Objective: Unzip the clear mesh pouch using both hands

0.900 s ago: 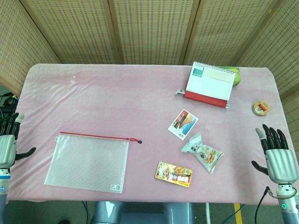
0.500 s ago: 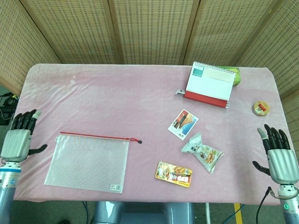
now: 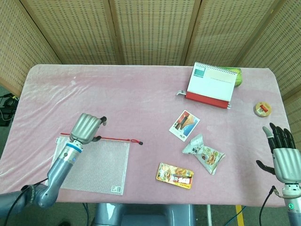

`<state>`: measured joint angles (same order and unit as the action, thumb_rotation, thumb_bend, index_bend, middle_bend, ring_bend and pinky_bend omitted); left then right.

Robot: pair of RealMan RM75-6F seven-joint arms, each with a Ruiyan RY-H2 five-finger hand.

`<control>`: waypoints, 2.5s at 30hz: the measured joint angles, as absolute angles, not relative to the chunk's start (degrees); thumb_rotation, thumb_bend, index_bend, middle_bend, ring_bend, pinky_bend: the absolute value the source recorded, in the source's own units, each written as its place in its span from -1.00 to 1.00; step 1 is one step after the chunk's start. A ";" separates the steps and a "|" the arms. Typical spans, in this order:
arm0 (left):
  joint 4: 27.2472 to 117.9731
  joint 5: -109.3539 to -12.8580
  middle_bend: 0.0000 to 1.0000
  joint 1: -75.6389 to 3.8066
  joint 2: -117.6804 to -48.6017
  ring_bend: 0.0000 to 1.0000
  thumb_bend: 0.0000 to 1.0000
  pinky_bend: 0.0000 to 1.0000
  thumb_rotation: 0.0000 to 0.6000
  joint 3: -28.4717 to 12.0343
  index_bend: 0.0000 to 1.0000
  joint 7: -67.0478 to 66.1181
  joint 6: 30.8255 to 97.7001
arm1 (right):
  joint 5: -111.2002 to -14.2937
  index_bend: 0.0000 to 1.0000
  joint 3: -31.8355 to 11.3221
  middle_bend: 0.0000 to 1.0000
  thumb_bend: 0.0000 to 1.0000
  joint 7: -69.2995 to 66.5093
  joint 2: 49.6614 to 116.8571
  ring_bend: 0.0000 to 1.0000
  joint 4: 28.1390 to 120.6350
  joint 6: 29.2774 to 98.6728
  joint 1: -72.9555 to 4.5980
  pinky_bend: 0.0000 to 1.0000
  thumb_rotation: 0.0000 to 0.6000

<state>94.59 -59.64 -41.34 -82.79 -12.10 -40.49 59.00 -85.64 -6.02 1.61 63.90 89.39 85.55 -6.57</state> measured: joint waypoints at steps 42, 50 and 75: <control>77.07 -23.31 0.93 -66.78 -106.36 0.73 -0.25 1.00 1.00 -10.79 0.01 -59.38 55.26 | -83.64 -1.00 -6.56 -1.00 -1.00 -2.75 62.30 -1.00 88.96 83.92 -6.71 -1.00 1.00; 75.63 -23.84 0.93 -67.03 -107.43 0.73 -0.25 1.00 1.00 -10.17 0.02 -58.58 55.06 | -83.40 -1.00 -6.61 -1.00 -1.00 -3.23 62.11 -1.00 88.99 83.71 -6.73 -1.00 1.00; 75.09 -22.37 0.93 -67.10 -107.90 0.73 -0.06 1.00 1.00 -10.39 0.40 -59.20 56.27 | -83.85 -1.00 -6.48 -1.00 -1.00 -4.69 61.60 -1.00 89.05 84.04 -6.52 -1.00 1.00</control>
<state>75.09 -22.37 -67.10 -107.90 -10.39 -59.20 56.27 -83.85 -6.48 -4.69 61.60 89.05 84.04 -6.52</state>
